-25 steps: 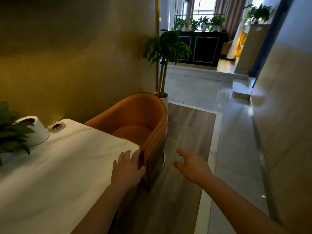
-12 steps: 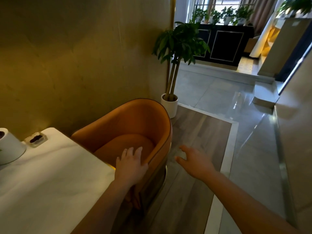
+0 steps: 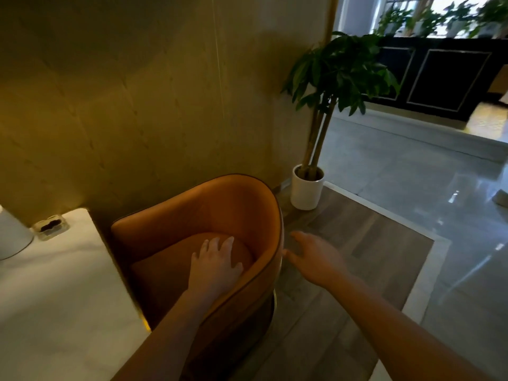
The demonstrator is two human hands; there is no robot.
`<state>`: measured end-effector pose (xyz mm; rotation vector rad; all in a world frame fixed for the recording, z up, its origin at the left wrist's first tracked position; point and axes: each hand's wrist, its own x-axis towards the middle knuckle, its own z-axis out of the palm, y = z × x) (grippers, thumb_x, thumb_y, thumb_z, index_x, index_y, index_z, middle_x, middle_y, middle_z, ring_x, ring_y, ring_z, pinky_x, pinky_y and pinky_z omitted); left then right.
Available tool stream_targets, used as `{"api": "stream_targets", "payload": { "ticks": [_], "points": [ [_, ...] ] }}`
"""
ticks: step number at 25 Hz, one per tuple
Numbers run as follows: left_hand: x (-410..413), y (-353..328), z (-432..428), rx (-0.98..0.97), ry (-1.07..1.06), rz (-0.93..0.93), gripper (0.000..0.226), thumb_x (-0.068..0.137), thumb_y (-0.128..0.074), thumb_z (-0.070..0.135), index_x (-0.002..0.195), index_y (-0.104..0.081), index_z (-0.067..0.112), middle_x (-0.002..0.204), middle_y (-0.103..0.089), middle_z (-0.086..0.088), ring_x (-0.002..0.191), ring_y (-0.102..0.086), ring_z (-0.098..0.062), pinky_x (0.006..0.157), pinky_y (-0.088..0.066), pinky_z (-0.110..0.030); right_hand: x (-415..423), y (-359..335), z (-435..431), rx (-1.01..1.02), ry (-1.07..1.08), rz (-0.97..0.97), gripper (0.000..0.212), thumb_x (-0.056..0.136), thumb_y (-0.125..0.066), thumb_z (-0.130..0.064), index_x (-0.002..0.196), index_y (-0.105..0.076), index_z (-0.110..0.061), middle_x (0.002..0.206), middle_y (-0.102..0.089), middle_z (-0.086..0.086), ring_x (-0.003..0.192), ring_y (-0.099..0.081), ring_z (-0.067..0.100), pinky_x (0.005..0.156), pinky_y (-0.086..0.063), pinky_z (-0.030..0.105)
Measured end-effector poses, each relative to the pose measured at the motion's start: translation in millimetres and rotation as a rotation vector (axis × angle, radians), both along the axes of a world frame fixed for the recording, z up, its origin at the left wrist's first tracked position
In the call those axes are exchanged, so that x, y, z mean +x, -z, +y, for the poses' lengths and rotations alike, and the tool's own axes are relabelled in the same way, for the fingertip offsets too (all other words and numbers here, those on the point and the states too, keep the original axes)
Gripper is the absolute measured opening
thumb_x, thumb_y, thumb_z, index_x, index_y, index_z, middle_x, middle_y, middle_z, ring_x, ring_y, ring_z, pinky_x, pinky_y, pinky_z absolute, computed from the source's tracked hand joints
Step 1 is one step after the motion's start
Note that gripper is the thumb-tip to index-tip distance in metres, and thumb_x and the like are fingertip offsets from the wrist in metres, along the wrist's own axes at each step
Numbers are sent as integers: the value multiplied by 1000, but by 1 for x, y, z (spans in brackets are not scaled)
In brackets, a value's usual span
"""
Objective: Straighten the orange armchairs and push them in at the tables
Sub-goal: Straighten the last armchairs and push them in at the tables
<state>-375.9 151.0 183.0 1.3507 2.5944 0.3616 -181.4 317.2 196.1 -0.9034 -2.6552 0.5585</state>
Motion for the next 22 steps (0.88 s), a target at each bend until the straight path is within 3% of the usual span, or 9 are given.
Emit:
{"api": "stream_targets", "payload": {
  "ticks": [7, 13, 16, 22],
  "points": [
    [24, 0, 100, -21, -195, -40, 70, 98, -44, 55, 157, -14, 32, 164, -17, -6, 152, -10, -31, 120, -18, -57, -26, 0, 141, -14, -215, -49, 36, 89, -48, -62, 115, -52, -39, 102, -58, -14, 90, -52, 2, 65, -37, 20],
    [-8, 23, 180, -35, -356, -76, 70, 99, -42, 55, 158, -12, 31, 164, -15, -7, 152, -10, -31, 120, -19, -56, -94, 30, 236, -65, -355, -90, 20, 87, -52, -63, 99, -55, -46, 87, -60, -20, 75, -57, -7, 61, -43, 16],
    [-35, 36, 217, -44, -431, -110, 71, 99, -43, 54, 158, -12, 30, 164, -17, -8, 152, -11, -31, 119, -20, -57, -130, 44, 280, -59, -431, -146, 22, 88, -53, -62, 102, -55, -46, 90, -59, -21, 78, -56, -7, 60, -39, 15],
    [-93, 33, 274, -76, -583, -114, 71, 96, -46, 54, 156, -18, 30, 159, -26, -7, 148, -20, -31, 116, -27, -56, -225, 36, 359, -43, -553, -219, 26, 91, -52, -54, 113, -55, -40, 96, -59, -16, 84, -56, 0, 72, -51, 26]
  ]
}}
